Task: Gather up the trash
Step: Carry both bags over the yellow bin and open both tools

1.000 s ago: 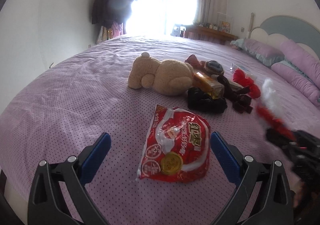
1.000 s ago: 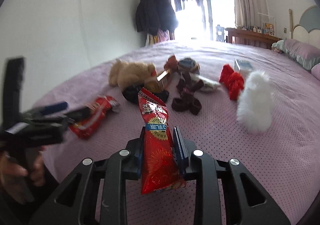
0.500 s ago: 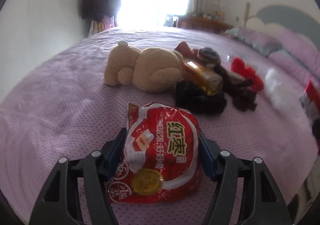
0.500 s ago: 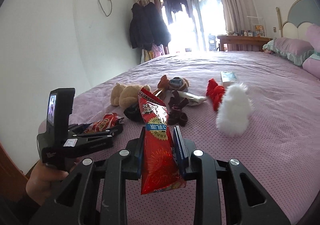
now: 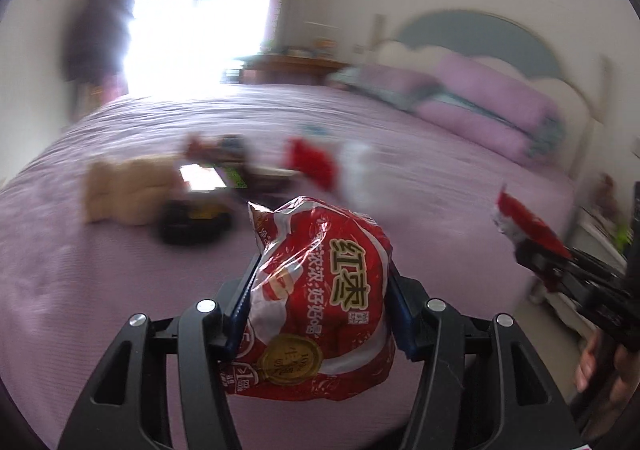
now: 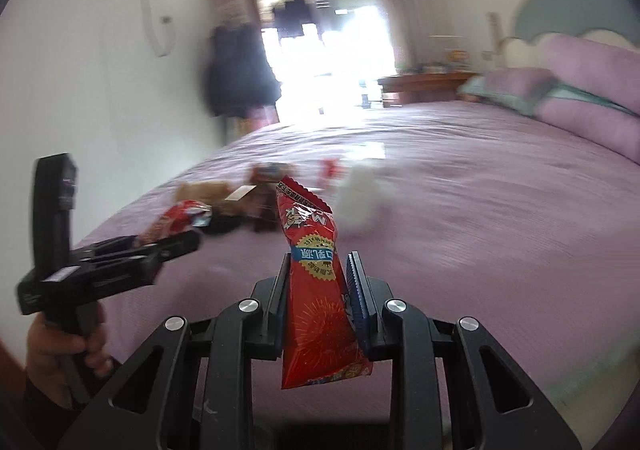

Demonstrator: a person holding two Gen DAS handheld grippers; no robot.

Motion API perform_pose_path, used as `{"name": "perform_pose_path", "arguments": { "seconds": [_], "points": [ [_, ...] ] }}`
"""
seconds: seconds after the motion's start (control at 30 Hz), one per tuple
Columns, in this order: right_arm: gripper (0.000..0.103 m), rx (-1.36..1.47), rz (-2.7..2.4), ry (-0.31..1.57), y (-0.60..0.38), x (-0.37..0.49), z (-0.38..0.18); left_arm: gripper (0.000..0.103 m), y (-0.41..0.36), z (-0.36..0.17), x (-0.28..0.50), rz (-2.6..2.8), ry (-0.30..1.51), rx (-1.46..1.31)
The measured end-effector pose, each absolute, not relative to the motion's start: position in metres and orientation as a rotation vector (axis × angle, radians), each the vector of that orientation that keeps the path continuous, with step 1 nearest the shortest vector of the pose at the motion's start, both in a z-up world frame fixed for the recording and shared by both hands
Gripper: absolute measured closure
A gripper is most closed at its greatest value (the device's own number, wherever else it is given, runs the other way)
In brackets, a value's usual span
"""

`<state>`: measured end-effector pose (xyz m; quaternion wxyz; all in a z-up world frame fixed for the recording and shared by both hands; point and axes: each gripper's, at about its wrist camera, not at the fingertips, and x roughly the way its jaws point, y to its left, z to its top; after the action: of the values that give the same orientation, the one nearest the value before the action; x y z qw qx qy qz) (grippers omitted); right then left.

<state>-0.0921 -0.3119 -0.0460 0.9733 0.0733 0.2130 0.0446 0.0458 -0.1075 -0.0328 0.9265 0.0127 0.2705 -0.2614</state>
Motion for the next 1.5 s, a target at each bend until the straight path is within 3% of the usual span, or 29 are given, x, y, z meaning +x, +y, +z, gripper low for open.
{"name": "perform_pose_path", "arguments": {
  "seconds": [0.43,0.47,0.5,0.53,0.6,1.17,1.2,1.27,1.3,1.33,1.5],
  "points": [
    [0.075,0.202,-0.351,0.687,-0.412,-0.214,-0.126,0.046,-0.283,-0.074,-0.021,-0.975,0.675,0.151],
    [0.072,0.203,-0.376,0.702,-0.417,-0.215,-0.131,0.046,-0.294,-0.079,-0.024,-0.997,0.690,0.161],
    [0.061,0.205,-0.408,0.713,-0.422,-0.219,-0.136,0.046,-0.299,-0.081,-0.028,-1.008,0.701,0.167],
    [0.040,0.210,-0.430,0.711,-0.425,-0.222,-0.138,0.046,-0.305,-0.084,-0.035,-1.025,0.716,0.175],
    [0.033,0.249,-0.444,0.666,-0.433,-0.232,-0.138,0.046,-0.319,-0.092,-0.040,-1.055,0.746,0.195],
    [0.033,0.292,-0.513,0.612,-0.468,-0.267,-0.129,0.045,-0.385,-0.131,-0.075,-1.199,0.871,0.322],
    [0.033,0.293,-0.522,0.614,-0.470,-0.269,-0.129,0.044,-0.387,-0.132,-0.077,-1.203,0.877,0.328],
    [0.033,0.292,-0.533,0.615,-0.473,-0.271,-0.129,0.032,-0.393,-0.136,-0.083,-1.214,0.889,0.345],
    [0.033,0.294,-0.538,0.615,-0.474,-0.272,-0.129,0.020,-0.394,-0.137,-0.085,-1.216,0.889,0.354],
    [0.033,0.297,-0.541,0.618,-0.476,-0.273,-0.130,0.014,-0.395,-0.137,-0.088,-1.216,0.882,0.363],
    [0.033,0.305,-0.538,0.630,-0.476,-0.272,-0.132,0.008,-0.398,-0.135,-0.096,-1.227,0.867,0.384]
  ]
}}
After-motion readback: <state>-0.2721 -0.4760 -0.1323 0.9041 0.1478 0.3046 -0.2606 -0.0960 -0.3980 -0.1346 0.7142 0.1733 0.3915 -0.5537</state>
